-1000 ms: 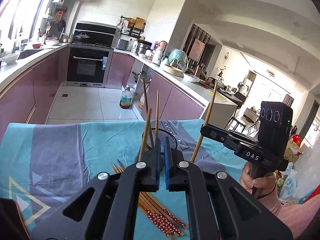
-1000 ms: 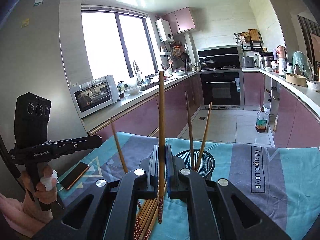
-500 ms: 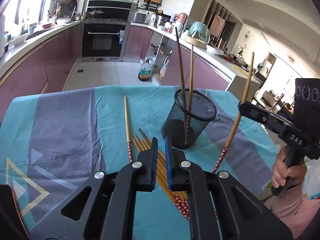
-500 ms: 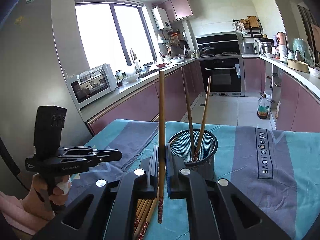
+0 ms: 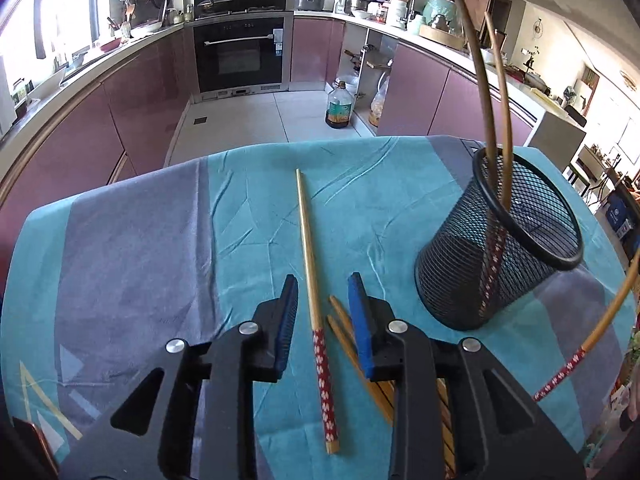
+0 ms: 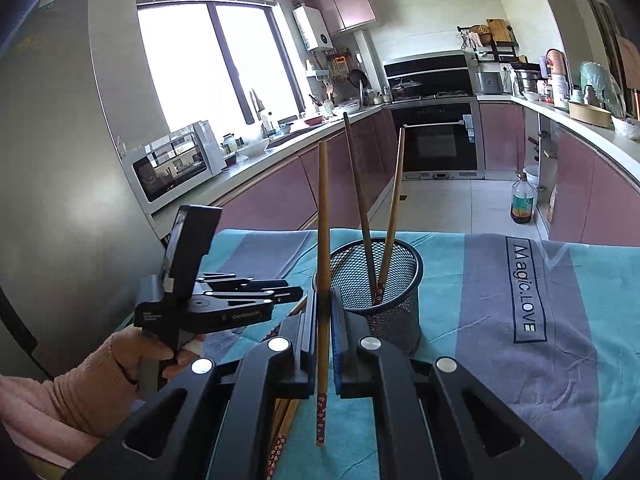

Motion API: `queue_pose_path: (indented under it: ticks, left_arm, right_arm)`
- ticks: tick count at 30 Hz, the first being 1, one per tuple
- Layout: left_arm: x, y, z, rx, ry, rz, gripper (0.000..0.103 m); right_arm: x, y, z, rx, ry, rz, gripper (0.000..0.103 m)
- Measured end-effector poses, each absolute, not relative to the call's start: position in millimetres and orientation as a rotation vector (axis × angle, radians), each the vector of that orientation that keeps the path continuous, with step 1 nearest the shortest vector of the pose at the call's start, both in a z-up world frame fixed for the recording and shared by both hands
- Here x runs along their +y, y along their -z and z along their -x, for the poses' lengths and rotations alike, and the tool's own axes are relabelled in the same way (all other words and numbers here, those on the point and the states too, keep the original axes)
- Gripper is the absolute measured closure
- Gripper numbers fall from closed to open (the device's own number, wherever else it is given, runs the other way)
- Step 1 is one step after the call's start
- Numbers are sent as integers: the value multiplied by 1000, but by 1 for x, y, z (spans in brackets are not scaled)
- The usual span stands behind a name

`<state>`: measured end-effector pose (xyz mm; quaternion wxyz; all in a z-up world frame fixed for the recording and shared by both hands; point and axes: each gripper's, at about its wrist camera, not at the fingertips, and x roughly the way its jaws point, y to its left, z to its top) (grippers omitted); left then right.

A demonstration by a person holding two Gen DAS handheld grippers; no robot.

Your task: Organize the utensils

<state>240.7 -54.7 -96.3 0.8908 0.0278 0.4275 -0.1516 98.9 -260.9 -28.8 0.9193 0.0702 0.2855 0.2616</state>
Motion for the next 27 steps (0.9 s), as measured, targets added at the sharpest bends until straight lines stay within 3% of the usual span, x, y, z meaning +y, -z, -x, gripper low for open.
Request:
queue_pose_path:
  ticks: [11, 17, 27]
  left_arm:
    - [-75, 118, -311, 963, 269, -114, 77]
    - [-85, 120, -331, 961, 260, -126, 94]
    - [-83, 117, -307, 939, 255, -98, 96]
  right_arm:
    - [-264, 34, -108, 606, -536, -164, 97]
    - [-267, 37, -111, 612, -538, -168, 97]
    - [-266, 37, -111, 607, -537, -160, 97]
